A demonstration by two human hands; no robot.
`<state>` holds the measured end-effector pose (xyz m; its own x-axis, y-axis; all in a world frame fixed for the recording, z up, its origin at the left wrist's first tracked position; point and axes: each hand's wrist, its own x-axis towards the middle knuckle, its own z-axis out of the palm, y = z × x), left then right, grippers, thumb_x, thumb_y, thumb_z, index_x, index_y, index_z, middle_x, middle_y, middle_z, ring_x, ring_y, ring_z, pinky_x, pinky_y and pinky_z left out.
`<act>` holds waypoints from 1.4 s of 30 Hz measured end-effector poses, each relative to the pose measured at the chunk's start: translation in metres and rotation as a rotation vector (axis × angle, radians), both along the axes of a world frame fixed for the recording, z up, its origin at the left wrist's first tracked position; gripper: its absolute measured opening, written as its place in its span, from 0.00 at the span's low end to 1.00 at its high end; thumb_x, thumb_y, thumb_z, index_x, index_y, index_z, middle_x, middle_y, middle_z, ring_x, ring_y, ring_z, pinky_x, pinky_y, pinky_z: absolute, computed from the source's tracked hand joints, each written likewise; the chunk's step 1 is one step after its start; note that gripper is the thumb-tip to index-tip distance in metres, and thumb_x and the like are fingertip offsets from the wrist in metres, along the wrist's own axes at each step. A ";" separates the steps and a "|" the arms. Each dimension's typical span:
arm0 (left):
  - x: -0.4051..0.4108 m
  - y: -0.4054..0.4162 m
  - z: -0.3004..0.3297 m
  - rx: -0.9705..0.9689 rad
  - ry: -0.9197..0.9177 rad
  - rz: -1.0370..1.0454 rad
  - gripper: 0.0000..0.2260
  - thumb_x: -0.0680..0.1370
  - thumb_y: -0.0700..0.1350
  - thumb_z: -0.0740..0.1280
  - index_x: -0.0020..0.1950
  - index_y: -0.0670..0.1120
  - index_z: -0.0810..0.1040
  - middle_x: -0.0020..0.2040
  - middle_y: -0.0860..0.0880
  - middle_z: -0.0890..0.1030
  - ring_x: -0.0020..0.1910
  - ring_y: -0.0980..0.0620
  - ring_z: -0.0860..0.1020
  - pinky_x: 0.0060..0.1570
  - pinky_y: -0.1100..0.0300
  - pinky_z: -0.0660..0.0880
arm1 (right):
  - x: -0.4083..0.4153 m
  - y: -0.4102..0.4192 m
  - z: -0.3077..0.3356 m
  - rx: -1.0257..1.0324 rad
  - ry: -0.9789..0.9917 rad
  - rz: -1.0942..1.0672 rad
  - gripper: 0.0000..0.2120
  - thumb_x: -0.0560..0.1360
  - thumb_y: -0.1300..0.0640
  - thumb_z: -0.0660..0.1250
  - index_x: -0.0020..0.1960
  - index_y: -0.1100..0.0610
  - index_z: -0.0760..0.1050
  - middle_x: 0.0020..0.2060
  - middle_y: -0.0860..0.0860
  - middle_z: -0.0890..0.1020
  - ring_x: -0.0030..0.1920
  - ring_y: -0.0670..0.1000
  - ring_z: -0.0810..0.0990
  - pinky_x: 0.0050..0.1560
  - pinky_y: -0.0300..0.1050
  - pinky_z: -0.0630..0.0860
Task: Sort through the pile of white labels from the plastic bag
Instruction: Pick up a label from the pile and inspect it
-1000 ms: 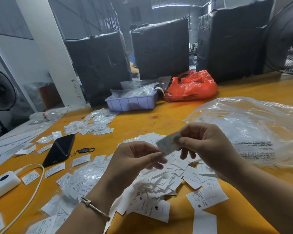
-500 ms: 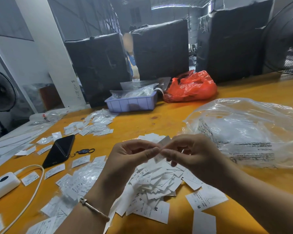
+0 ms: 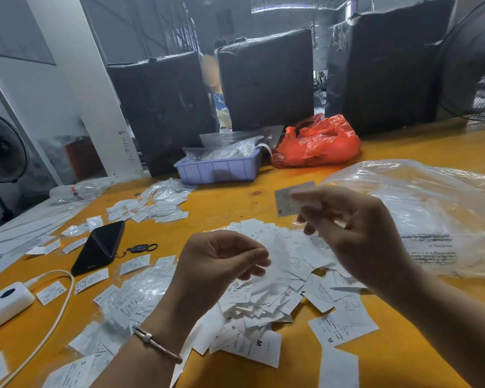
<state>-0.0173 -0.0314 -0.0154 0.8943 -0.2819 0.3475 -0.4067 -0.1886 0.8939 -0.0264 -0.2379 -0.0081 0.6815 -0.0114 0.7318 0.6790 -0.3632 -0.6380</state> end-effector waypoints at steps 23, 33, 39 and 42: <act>0.001 0.001 -0.001 0.004 -0.046 0.006 0.10 0.67 0.45 0.75 0.43 0.39 0.85 0.36 0.44 0.86 0.34 0.46 0.85 0.33 0.62 0.79 | -0.006 0.001 -0.002 -0.456 -0.279 -0.180 0.06 0.72 0.63 0.64 0.46 0.59 0.79 0.29 0.48 0.78 0.27 0.46 0.70 0.27 0.43 0.72; 0.002 0.002 -0.004 0.083 -0.022 -0.046 0.09 0.69 0.46 0.74 0.45 0.41 0.85 0.38 0.46 0.86 0.36 0.47 0.86 0.34 0.61 0.80 | -0.004 0.000 -0.004 -0.307 -0.099 0.063 0.06 0.68 0.66 0.63 0.39 0.57 0.77 0.26 0.47 0.76 0.25 0.52 0.72 0.27 0.52 0.71; 0.003 0.001 -0.005 0.151 0.003 -0.076 0.07 0.69 0.47 0.74 0.44 0.45 0.86 0.38 0.48 0.87 0.37 0.48 0.86 0.34 0.63 0.79 | 0.000 -0.002 -0.006 -0.333 -0.030 0.100 0.06 0.67 0.65 0.62 0.36 0.58 0.76 0.25 0.50 0.75 0.25 0.52 0.71 0.27 0.54 0.70; 0.005 0.000 -0.008 0.225 0.003 -0.098 0.06 0.71 0.44 0.75 0.45 0.43 0.86 0.39 0.49 0.87 0.37 0.50 0.85 0.36 0.63 0.79 | 0.001 -0.001 -0.007 -0.372 0.000 0.134 0.06 0.66 0.64 0.62 0.35 0.57 0.76 0.25 0.50 0.74 0.25 0.51 0.69 0.26 0.48 0.68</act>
